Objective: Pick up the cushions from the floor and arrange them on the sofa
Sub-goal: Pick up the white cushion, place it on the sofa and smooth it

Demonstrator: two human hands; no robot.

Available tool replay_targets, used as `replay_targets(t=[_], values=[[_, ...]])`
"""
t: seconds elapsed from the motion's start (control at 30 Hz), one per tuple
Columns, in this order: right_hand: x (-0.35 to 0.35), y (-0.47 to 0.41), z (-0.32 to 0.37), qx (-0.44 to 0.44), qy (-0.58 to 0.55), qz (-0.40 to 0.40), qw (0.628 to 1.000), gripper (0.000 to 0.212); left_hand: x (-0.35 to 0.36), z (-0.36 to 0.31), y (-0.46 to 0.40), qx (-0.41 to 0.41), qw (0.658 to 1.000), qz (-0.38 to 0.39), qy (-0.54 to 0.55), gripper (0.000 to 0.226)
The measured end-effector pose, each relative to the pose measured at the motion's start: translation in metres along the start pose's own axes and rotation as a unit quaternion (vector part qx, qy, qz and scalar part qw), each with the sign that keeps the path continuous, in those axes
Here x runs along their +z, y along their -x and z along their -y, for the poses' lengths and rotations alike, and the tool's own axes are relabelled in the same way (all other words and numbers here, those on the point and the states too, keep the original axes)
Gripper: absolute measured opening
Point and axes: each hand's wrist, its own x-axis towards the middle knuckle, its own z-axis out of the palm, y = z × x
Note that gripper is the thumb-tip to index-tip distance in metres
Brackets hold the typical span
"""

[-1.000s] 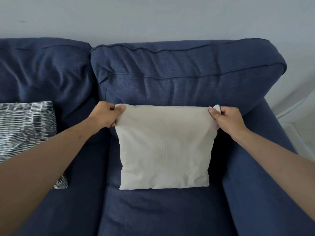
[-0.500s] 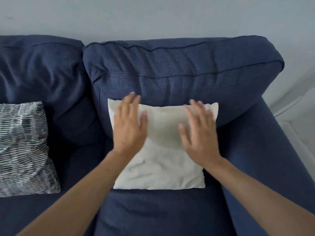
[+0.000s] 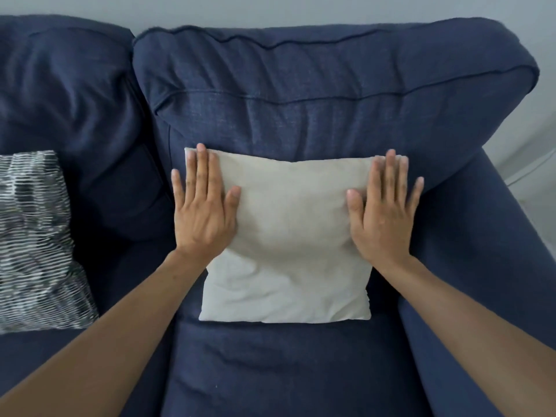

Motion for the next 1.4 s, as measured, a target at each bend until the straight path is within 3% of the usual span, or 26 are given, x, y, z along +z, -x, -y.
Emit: replay_targets(t=[0.07,0.23,0.3,0.43,0.63,0.7,0.8,0.87,0.93,1.07,1.2,1.27,1.4], values=[[-0.011,0.001,0.012,-0.017,-0.026,-0.022,0.999,0.073,-0.009,-0.011,0.003,0.008,0.999,-0.031,0.023,0.076],[-0.001,0.021,0.068,-0.214,-0.052,-0.015,0.975,0.066,0.008,-0.080,0.021,0.192,0.978,-0.054,0.067,0.069],[0.013,0.023,0.066,-0.207,-0.041,-0.011,0.977,0.066,0.026,-0.080,0.026,0.193,0.979,-0.055,0.048,0.067],[0.026,0.020,0.033,-0.158,-0.001,-0.020,0.987,0.071,0.040,-0.033,0.023,0.109,0.994,-0.022,0.011,0.076],[0.012,0.028,-0.005,-0.006,-0.019,-0.022,1.000,0.075,0.021,0.013,0.026,-0.001,1.000,-0.025,0.008,0.076],[0.007,0.039,0.006,-0.069,-0.026,-0.028,0.997,0.076,0.014,-0.001,0.035,0.056,0.998,-0.033,0.012,0.082],[0.013,0.067,0.030,-0.227,-0.026,-0.004,0.973,0.078,0.023,-0.038,0.058,0.208,0.978,-0.018,0.002,0.097],[0.025,0.079,0.033,-0.269,-0.012,0.005,0.963,0.077,0.037,-0.049,0.068,0.262,0.965,-0.022,-0.017,0.105],[0.035,0.080,0.025,-0.257,0.012,0.001,0.966,0.076,0.048,-0.039,0.067,0.252,0.966,-0.026,-0.050,0.109],[0.044,0.081,-0.009,-0.160,0.052,0.012,0.986,0.081,0.050,0.013,0.066,0.158,0.980,0.016,-0.117,0.114],[0.031,0.090,-0.026,-0.076,0.046,0.021,0.996,0.080,0.034,0.045,0.078,0.080,0.991,0.026,-0.106,0.114],[0.024,0.095,-0.013,-0.101,0.018,0.007,0.995,0.081,0.027,0.033,0.082,0.097,0.991,0.023,-0.093,0.116],[0.029,0.128,0.023,-0.272,-0.005,0.040,0.962,0.095,0.042,-0.028,0.108,0.239,0.970,0.022,-0.049,0.122]])
